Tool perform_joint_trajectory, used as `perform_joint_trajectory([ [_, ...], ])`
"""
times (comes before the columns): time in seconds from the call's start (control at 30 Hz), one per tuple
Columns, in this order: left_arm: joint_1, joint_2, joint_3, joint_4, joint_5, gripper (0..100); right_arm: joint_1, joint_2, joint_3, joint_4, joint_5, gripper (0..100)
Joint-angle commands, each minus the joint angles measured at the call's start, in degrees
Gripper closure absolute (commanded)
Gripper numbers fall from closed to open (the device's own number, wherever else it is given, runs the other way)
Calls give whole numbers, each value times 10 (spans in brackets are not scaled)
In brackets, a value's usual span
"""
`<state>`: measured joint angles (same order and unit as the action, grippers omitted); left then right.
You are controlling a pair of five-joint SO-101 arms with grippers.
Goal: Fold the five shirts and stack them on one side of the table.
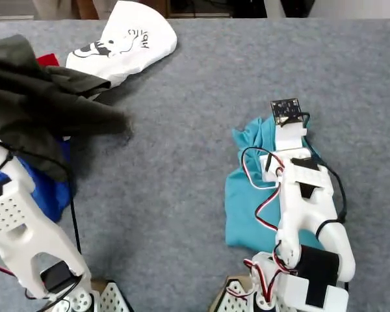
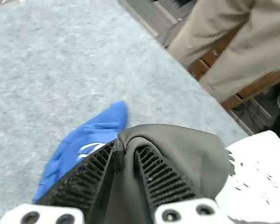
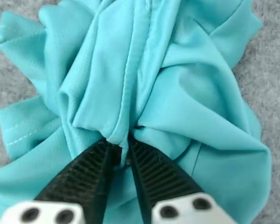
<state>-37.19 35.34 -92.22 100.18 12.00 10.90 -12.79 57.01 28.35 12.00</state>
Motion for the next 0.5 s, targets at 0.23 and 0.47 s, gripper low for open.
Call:
perform_joint_trajectory([
  [0.23, -70, 30, -20, 6, 25, 826, -7, 4, -27, -6, -3, 997],
  [0.47, -111, 102, -20, 5, 77, 814, -7, 4, -28, -6, -3, 997],
])
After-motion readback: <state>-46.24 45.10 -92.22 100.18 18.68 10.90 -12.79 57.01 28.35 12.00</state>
